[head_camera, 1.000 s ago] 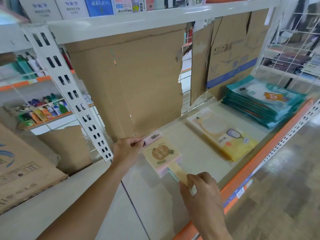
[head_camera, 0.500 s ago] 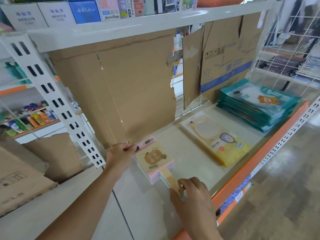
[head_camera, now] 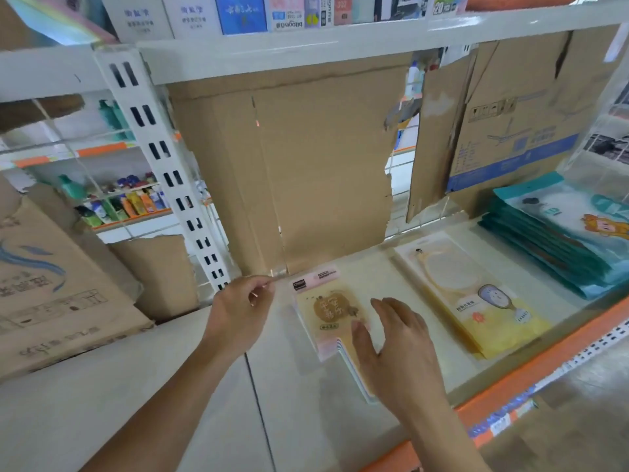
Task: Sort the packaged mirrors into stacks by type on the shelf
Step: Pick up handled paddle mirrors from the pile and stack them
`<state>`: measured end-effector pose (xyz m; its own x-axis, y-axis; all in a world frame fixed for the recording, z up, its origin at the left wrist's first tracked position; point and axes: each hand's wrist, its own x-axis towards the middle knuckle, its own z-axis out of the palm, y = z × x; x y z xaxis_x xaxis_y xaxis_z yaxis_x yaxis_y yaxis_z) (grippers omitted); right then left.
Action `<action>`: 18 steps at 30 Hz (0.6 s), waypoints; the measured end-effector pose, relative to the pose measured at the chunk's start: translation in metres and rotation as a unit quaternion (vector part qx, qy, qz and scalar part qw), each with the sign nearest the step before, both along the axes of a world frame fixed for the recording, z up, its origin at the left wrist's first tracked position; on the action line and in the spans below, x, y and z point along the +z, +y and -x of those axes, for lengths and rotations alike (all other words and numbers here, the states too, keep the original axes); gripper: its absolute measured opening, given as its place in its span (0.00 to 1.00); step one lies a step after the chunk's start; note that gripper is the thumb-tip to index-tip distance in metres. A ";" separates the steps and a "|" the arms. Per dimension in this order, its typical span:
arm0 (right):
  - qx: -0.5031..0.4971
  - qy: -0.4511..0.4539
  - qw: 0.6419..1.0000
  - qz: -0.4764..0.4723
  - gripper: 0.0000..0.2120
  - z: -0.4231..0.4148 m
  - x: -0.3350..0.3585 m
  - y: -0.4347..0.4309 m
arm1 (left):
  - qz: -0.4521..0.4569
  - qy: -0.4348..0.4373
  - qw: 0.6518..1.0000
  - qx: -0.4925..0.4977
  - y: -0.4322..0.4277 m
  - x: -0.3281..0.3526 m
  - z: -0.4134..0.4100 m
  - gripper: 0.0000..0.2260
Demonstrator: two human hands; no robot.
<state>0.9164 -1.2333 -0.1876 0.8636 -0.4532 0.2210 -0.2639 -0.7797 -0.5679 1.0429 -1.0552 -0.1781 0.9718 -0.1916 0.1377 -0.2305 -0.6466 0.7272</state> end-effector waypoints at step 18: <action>0.346 0.051 0.937 0.008 0.35 -0.047 0.022 0.132 | -0.194 -0.046 0.946 0.254 0.157 -0.013 0.133 0.25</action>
